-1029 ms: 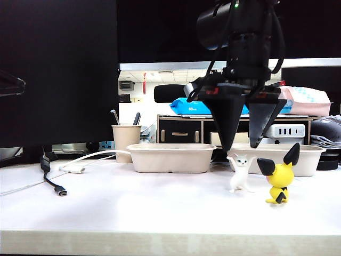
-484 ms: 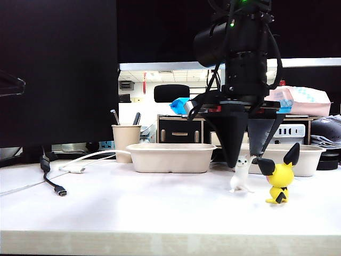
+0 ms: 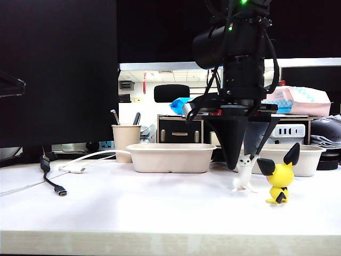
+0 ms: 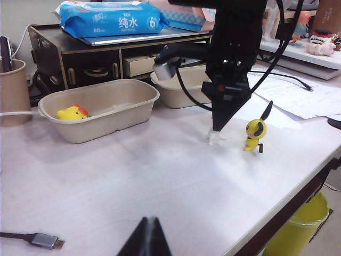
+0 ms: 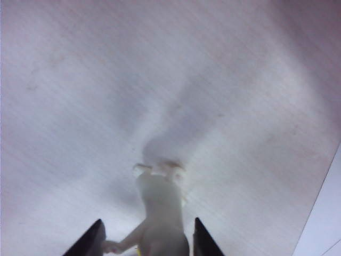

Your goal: Put the dolls with similar colors into the same paper box, while dolls with different colors go into separate paper boxes.

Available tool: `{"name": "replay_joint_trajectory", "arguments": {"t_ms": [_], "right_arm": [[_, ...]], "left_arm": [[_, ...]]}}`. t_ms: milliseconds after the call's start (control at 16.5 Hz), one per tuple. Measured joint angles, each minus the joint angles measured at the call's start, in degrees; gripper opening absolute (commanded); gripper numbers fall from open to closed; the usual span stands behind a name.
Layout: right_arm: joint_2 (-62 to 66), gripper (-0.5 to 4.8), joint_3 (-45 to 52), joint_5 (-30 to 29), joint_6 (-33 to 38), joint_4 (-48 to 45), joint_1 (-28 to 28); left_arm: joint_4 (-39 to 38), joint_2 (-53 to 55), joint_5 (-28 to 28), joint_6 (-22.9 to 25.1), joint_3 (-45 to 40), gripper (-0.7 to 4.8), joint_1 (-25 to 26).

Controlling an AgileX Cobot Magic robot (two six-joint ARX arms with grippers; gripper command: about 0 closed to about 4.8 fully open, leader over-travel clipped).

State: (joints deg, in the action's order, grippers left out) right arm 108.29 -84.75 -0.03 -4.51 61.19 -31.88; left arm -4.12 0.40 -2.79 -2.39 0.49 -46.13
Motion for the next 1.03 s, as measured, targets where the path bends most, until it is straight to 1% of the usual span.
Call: {"name": "replay_joint_trajectory", "arguments": {"t_ms": [61,182,242,484,545,666,727,1029], "right_arm": [[0.00,1.42,0.00,0.00,0.00,0.00,0.00],[0.00,1.28,-0.02,0.02,0.00,0.02,0.00],[0.02,1.01,0.00,-0.02,0.02,0.00,-0.02],[0.02,1.03,0.00,0.00,0.00,0.00,0.00],[0.02,1.14,0.00,0.00,0.00,0.00,0.00],[0.02,2.08,-0.02,0.00,0.00,0.00,-0.02],[0.02,2.23,0.00,0.00,0.02,0.00,-0.02],[3.19,2.25,-0.04,0.48,0.02,-0.52,0.00]], "left_arm": [[0.00,0.00,0.00,0.00,0.00,-0.05,0.00],[0.00,0.00,0.00,0.00,0.00,-0.05,0.00],[0.00,0.00,0.00,0.00,0.00,-0.05,0.00],[0.00,0.00,0.00,0.00,0.00,-0.05,0.00],[0.00,0.00,0.00,0.00,0.00,-0.05,0.00],[0.00,0.02,0.00,0.00,0.00,-0.05,0.00],[0.00,0.02,0.00,0.00,0.00,-0.05,0.00],[0.00,0.04,0.00,0.00,0.00,-0.05,0.00]]}}
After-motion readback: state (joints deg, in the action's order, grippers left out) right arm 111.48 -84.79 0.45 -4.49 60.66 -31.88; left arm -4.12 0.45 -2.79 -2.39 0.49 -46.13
